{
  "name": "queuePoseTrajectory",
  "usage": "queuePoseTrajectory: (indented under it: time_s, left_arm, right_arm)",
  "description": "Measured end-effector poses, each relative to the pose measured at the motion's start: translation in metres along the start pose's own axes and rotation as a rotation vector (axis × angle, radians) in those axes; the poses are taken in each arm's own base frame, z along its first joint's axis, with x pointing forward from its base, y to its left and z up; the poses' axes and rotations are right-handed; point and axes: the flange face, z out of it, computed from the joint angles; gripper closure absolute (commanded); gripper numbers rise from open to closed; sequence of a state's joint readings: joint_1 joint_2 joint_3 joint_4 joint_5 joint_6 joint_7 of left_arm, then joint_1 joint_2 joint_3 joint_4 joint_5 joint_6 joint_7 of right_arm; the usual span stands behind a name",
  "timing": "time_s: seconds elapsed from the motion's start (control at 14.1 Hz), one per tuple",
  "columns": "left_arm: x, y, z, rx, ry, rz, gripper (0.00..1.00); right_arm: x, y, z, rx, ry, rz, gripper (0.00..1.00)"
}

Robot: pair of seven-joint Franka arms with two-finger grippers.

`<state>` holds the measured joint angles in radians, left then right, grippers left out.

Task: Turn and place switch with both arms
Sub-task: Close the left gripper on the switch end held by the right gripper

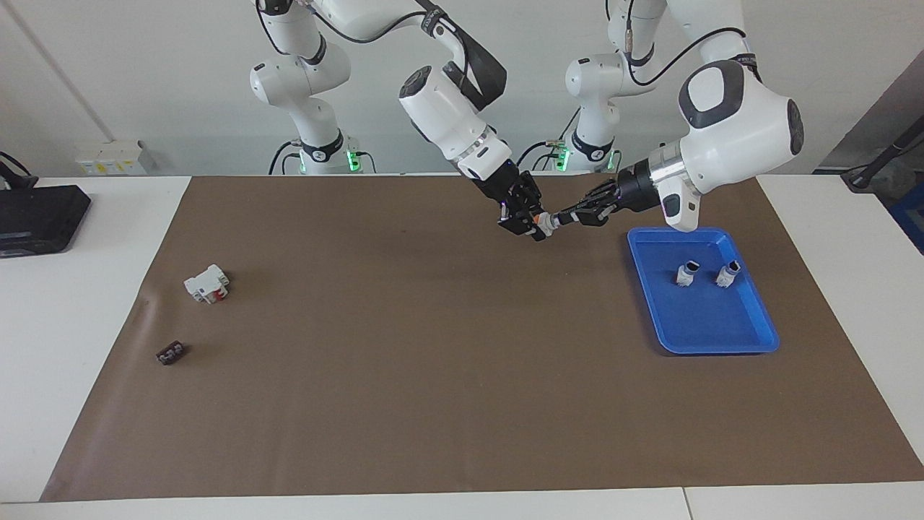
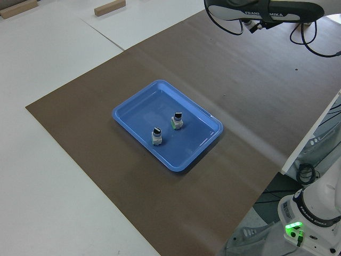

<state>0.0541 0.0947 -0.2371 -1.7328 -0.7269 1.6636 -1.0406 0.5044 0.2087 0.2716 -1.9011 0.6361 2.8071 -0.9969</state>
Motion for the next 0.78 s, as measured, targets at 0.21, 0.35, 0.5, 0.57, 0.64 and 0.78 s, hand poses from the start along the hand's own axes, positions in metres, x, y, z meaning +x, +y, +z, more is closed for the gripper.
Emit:
queuePoseTrajectory:
  time_s: [0.21,0.35,0.5,0.57,0.64,0.78]
  left_arm:
    - [0.001,-0.001,0.002,-0.012,0.009,-0.14,1.0]
    - [0.002,-0.002,0.004,-0.021,0.015,-0.225,1.0]
    - [0.004,-0.004,0.007,-0.04,0.029,-0.334,1.0]
    - [0.004,-0.006,0.009,-0.049,0.037,-0.376,1.0]
    - [0.005,-0.007,0.01,-0.056,0.042,-0.409,1.0]
    - [0.006,-0.01,0.01,-0.065,0.045,-0.476,1.0]
  right_arm:
    - [-0.002,0.001,0.002,0.001,-0.003,0.002,1.0]
    - [-0.003,0.001,0.004,0.001,-0.005,0.004,1.0]
    - [-0.006,0.002,0.007,0.002,-0.009,0.007,1.0]
    - [-0.007,0.002,0.009,0.003,-0.011,0.008,1.0]
    - [-0.007,0.002,0.011,0.005,-0.013,0.008,1.0]
    - [-0.007,0.002,0.012,0.007,-0.013,0.008,1.0]
